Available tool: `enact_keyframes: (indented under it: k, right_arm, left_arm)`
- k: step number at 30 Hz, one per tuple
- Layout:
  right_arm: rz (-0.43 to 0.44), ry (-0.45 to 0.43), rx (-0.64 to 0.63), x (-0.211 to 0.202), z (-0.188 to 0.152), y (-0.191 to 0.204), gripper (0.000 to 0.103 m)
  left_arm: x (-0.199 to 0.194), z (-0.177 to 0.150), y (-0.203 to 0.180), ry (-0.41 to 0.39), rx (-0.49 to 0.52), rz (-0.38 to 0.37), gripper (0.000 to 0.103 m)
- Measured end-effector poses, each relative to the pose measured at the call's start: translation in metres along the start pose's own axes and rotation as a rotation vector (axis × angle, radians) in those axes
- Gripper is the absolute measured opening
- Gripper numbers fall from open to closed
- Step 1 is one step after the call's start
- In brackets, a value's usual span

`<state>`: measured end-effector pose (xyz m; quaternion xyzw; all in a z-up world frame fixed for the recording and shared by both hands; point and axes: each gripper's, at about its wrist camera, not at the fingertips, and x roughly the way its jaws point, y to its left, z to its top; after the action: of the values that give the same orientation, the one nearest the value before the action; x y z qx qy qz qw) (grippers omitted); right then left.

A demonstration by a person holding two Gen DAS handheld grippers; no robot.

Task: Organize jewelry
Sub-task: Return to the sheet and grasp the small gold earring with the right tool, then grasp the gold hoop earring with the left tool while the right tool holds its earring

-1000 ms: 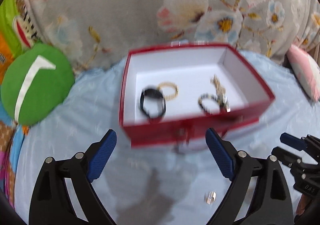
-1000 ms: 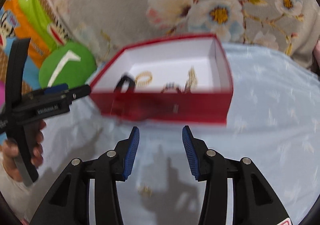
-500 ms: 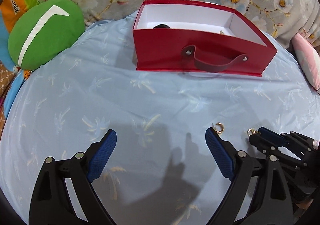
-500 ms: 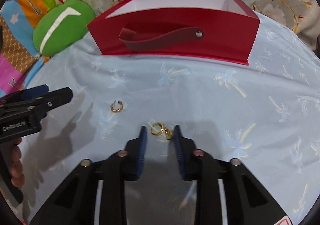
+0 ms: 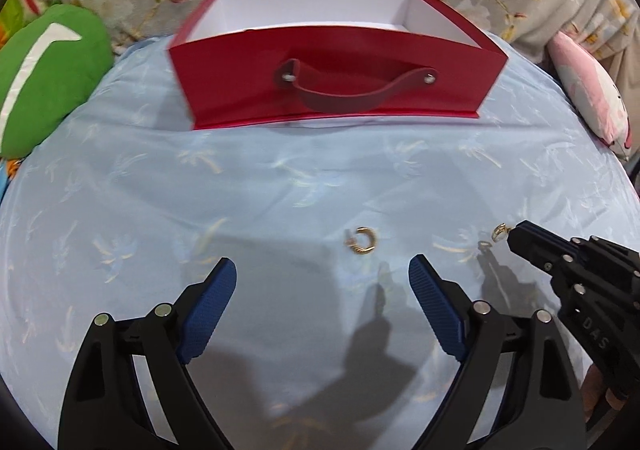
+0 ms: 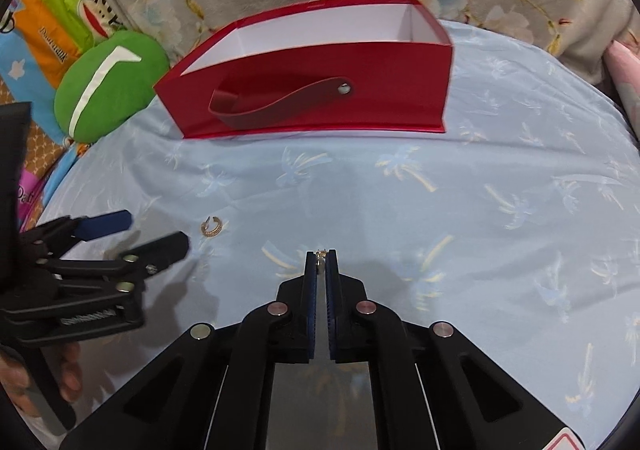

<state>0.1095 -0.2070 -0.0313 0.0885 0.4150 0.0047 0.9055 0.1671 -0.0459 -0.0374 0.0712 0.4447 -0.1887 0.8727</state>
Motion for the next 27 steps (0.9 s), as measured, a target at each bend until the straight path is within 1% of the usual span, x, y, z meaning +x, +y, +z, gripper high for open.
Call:
enact_keyframes:
  k: [1,2,3,4,5,7,9,10,11,12,14,18,27]
  right_arm:
    - [-0.004,-0.003,0.007,-0.002,0.001,-0.002,0.004]
    - [-0.006,-0.006,0.017,-0.005,0.001,-0.006,0.004]
    - [-0.008,-0.007,0.021,-0.007,0.0,-0.008,0.004]
    - [-0.01,-0.008,0.026,-0.008,0.0,-0.011,0.004]
    - [-0.012,-0.011,0.033,-0.01,0.0,-0.013,0.004]
    - [-0.013,-0.011,0.041,-0.012,0.0,-0.017,0.004]
    - [-0.013,-0.012,0.048,-0.012,-0.001,-0.02,0.004]
    - [-0.01,-0.013,0.052,-0.013,-0.002,-0.021,0.004]
    - [-0.008,-0.014,0.055,-0.013,-0.001,-0.021,0.004]
    - [-0.004,-0.016,0.056,-0.014,-0.001,-0.022,0.004]
    - [0.001,-0.021,0.058,-0.014,-0.001,-0.021,0.004]
    - [0.015,-0.037,0.058,-0.02,0.0,-0.019,0.004]
    - [0.04,-0.1,0.037,-0.045,0.013,-0.009,0.004]
  left_arm:
    - [0.005,0.002,-0.004,0.007,0.002,-0.001,0.081]
    - [0.011,0.004,-0.008,0.018,0.005,-0.007,0.075]
    - [0.015,0.005,-0.01,0.027,0.005,-0.006,0.067]
    - [0.022,0.006,-0.012,0.046,-0.004,-0.009,0.064]
    - [0.023,0.007,-0.013,0.035,-0.002,0.007,0.063]
    - [0.024,0.009,-0.018,0.028,0.006,0.026,0.054]
    - [0.023,0.009,-0.019,0.022,0.005,0.031,0.039]
    - [0.022,0.009,-0.019,0.023,0.006,0.028,0.033]
    - [0.02,0.008,-0.019,0.025,0.002,0.017,0.022]
    - [0.02,0.008,-0.016,0.029,-0.004,0.005,0.018]
    - [0.018,0.007,-0.014,0.032,-0.01,-0.011,0.018]
    - [0.007,0.006,-0.012,0.01,-0.013,-0.015,0.017]
    - [-0.032,0.01,0.006,-0.052,-0.055,-0.026,0.017]
